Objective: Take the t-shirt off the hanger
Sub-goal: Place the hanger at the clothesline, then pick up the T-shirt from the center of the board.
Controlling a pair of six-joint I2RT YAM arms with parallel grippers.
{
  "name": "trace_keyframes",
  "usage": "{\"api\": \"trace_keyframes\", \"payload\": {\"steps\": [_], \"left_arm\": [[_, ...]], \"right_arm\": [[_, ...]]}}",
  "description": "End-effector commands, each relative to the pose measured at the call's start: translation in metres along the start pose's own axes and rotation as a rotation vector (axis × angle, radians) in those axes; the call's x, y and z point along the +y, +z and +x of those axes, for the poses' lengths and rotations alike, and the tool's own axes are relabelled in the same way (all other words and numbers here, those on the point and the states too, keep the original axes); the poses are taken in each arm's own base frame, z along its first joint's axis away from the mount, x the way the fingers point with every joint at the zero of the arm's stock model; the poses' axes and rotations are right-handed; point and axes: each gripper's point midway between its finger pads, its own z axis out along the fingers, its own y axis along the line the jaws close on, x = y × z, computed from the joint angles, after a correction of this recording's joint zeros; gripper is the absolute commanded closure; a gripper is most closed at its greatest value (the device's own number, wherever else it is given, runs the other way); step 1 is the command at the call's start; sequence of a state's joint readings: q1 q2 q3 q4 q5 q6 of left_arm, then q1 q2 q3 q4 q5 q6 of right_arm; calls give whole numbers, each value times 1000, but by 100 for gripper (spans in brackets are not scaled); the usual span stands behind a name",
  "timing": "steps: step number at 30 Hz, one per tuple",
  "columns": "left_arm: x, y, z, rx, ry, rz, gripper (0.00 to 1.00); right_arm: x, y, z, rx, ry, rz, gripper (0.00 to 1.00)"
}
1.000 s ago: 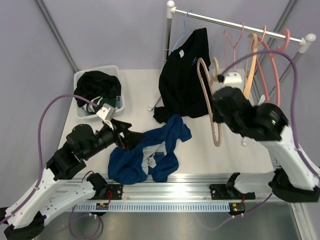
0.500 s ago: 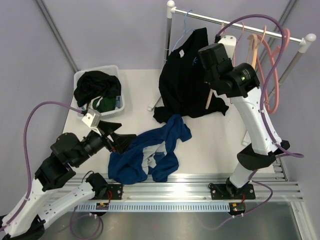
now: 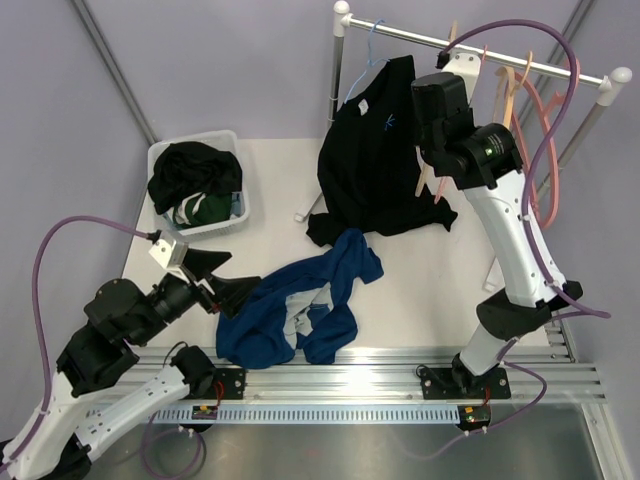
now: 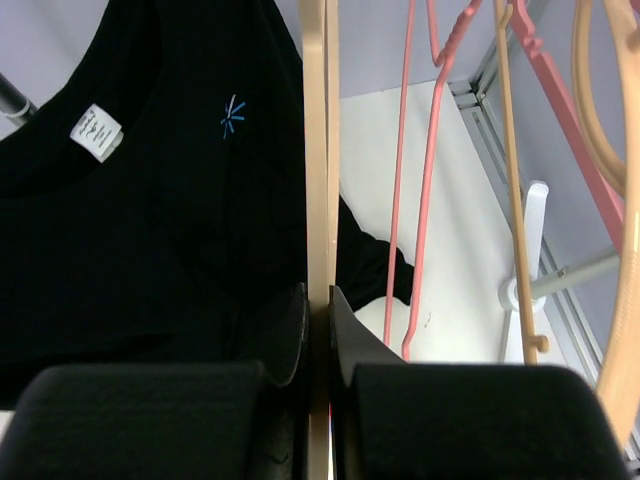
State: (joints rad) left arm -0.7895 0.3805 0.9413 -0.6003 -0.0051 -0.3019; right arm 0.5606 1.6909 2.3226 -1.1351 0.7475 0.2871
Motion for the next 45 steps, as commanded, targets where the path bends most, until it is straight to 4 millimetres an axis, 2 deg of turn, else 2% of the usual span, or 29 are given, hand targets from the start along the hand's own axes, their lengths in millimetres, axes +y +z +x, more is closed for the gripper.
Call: {"api": "trace_keyframes", "payload": {"steps": [1, 6, 11, 17, 22, 30, 34, 35, 36, 38, 44, 45], "left_arm": [[3, -5, -4, -25, 24, -9, 1], [1, -11, -6, -45, 18, -1, 1], [0, -13, 0, -40, 12, 15, 1], [2, -14, 5, -41, 24, 15, 1], [2, -16, 4, -46, 29, 15, 1], [3, -16, 8, -39, 33, 14, 1], [3, -15, 8, -36, 30, 13, 1], [3, -15, 8, -38, 29, 12, 1], [3, -15, 7, -40, 27, 15, 1], [2, -14, 6, -43, 23, 16, 1], [-1, -12, 8, -29, 29, 35, 1], [-1, -11, 10, -22, 38, 38, 1]], "right_arm": [[14, 20, -7, -15, 37, -27, 100], [19, 39, -5, -10, 52, -18, 100], [30, 55, -1, -20, 57, -22, 100], [38, 79, 20, 40, 22, -2, 100], [40, 88, 20, 26, 35, 10, 100], [40, 90, 22, 31, 38, 9, 100], [42, 90, 26, 45, 18, -10, 81], [43, 88, 26, 46, 13, -21, 69], [42, 87, 25, 42, 15, -24, 65], [40, 85, 24, 40, 17, -21, 61], [38, 83, 22, 34, 18, -18, 58], [37, 83, 22, 34, 15, -17, 53]]}}
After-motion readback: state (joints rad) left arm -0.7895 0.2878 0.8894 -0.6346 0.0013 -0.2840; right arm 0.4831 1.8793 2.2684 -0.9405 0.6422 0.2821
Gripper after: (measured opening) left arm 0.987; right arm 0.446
